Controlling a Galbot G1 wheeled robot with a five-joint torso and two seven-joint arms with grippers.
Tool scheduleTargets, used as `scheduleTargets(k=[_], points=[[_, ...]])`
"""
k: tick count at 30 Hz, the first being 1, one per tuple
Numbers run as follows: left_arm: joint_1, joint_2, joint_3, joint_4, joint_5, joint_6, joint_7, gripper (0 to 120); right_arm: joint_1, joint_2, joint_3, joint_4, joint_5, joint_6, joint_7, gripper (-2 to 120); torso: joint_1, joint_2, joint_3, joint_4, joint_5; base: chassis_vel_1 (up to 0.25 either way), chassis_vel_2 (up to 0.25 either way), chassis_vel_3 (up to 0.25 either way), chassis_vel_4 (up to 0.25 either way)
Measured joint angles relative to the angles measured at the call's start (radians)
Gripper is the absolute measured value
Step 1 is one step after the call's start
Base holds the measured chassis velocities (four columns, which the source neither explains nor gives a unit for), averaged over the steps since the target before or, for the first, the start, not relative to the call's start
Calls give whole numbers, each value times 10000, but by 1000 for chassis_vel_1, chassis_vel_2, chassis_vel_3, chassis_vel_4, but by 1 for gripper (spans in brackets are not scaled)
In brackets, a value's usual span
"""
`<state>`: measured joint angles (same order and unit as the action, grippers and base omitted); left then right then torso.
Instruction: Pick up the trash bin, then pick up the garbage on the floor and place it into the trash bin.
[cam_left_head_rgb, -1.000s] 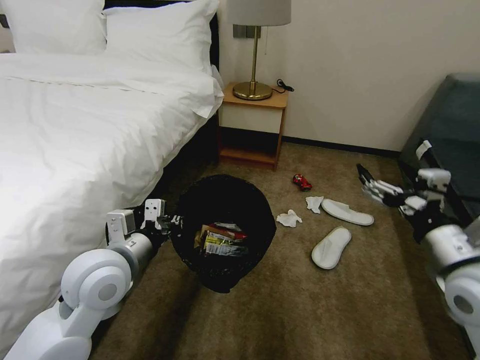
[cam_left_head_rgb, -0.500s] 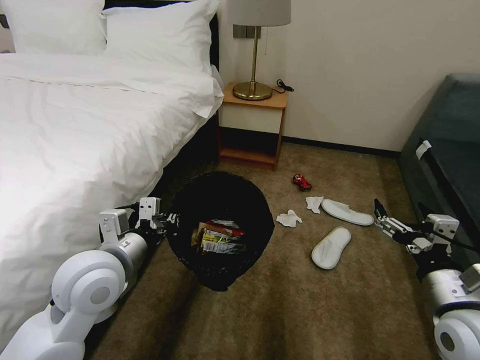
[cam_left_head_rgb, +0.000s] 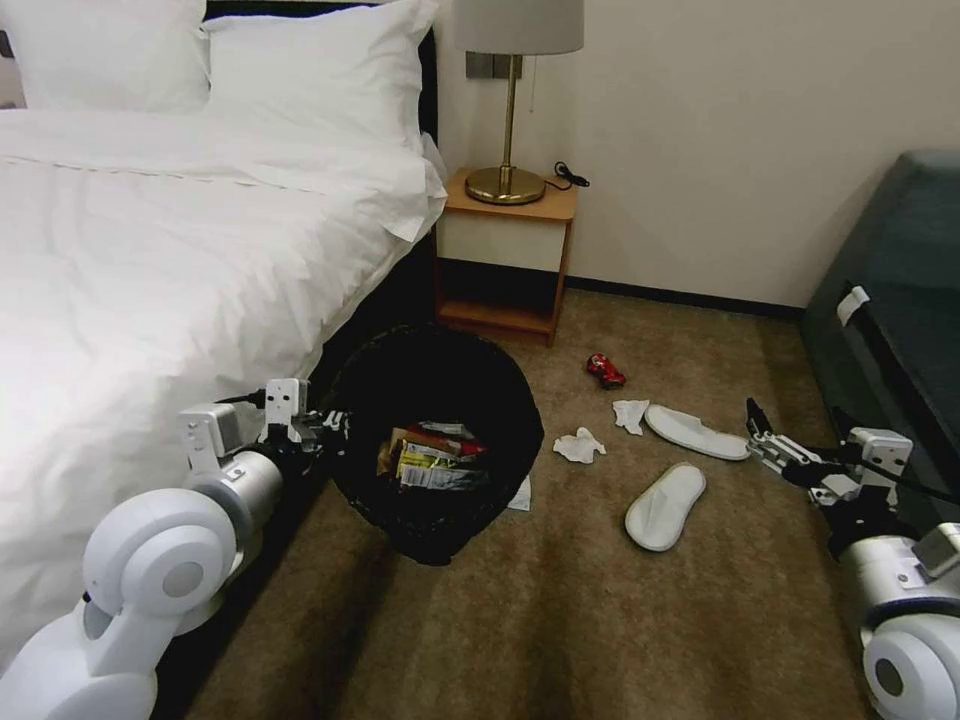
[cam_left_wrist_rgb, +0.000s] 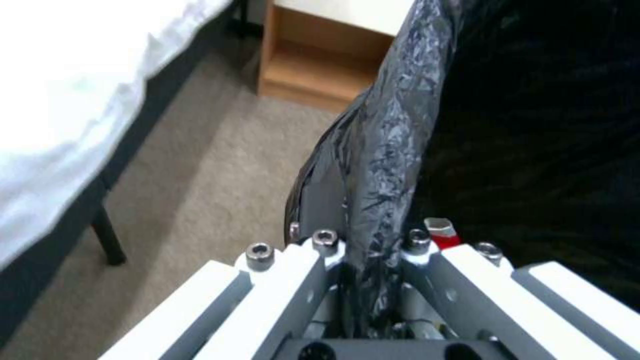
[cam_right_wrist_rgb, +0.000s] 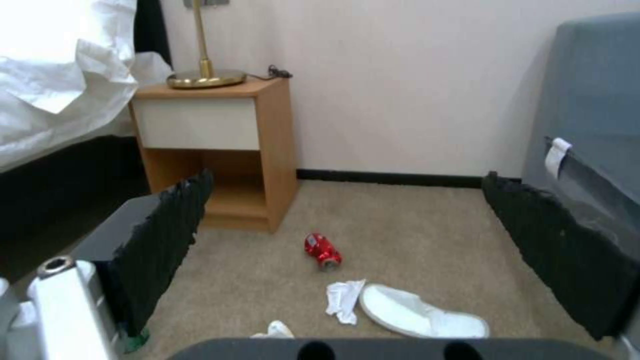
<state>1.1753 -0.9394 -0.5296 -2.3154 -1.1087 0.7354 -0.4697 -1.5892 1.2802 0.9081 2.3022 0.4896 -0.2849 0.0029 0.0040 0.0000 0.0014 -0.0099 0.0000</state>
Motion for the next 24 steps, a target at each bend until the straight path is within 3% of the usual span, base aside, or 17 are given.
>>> scheduleTargets(k=[6,24], points=[[-1,45,-239,20,3,0,19,1,-27,-24,0,22,9,-11,-18,100,1,0,0,1,-1,-48,59,43,-57],[40,-91,-110,-42,71,0,21,1,-226,-31,-150,77,-1,-29,-28,100,1,0,0,0,0,-57,50,55,-63]])
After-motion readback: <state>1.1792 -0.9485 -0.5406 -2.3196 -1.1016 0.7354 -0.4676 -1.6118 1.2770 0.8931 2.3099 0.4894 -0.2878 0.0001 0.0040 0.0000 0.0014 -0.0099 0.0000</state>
